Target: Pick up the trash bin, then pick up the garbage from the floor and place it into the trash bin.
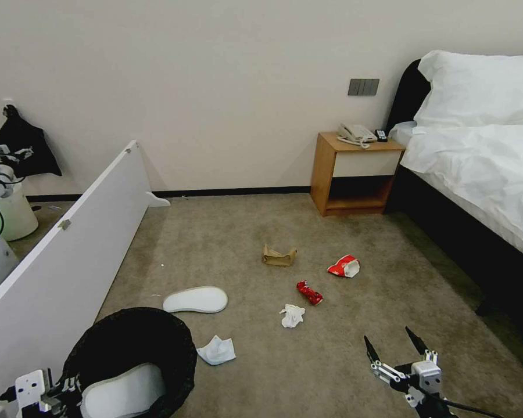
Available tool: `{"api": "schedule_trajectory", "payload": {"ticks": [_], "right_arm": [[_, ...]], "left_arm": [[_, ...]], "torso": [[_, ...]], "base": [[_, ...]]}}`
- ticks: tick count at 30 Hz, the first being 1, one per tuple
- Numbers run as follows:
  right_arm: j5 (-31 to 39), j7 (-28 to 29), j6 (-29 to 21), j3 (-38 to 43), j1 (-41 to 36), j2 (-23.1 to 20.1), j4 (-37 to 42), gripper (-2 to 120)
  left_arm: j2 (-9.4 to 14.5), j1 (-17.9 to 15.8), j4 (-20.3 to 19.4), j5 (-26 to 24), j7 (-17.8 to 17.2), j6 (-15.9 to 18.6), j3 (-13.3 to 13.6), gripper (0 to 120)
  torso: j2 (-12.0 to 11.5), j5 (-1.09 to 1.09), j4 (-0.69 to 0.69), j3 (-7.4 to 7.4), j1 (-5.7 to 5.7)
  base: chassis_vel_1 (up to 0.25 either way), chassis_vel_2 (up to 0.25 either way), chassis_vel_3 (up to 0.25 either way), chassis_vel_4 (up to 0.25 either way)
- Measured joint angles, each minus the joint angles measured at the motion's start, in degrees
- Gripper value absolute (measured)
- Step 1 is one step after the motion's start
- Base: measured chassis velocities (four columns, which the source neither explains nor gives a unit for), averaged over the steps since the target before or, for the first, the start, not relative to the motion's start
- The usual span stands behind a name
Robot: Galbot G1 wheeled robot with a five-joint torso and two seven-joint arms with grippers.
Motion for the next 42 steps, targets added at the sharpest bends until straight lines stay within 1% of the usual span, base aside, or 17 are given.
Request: {"api": "schedule_trajectory", "payload": {"ticks": [12, 22, 25, 32, 42], "right_arm": [[0.66, -0.93, 0.16, 0.43, 0.15, 0.18, -0.53, 100], [1.16, -1.24, 0.14, 0.60, 0.22, 0.04, -0.37, 100], [1.33, -1.46, 0.13, 0.69, 0.33, 0.00, -0.36, 100], [1.43, -1.53, 0.11, 0.83, 0.34, -0.12, -0.34, 100], [0.90, -1.49, 0.05, 0.75, 0.51, -0.25, -0.36, 100]], "left_arm": [[-0.12, 0.25, -0.47, 0.06, -0.09, -0.35, 0.29, 4], [-0.03, -0.02, -0.52, -0.01, -0.02, -0.35, 0.46, 4], [0.02, -0.11, -0.43, -0.05, -0.01, -0.36, 0.55, 4], [0.22, -0.44, -0.16, -0.10, -0.01, -0.35, 0.68, 4], [0.16, -0.64, 0.04, -0.10, 0.00, -0.33, 1.11, 4]], "torso": [[0.00, 0.00, 0.00, 0.00, 0.00], [0.00, 0.00, 0.00, 0.01, 0.00], [0.00, 0.01, 0.02, 0.01, 0.00], [0.00, 0.00, -0.01, 0.00, 0.00], [0.00, 0.00, 0.01, 0.01, 0.00]], "base": [[-0.003, 0.005, 0.003, -0.004], [-0.091, 0.103, 0.101, -0.098], [-0.091, 0.113, 0.098, -0.086], [-0.101, 0.087, 0.093, -0.094], [-0.091, 0.096, 0.088, -0.081]]}}
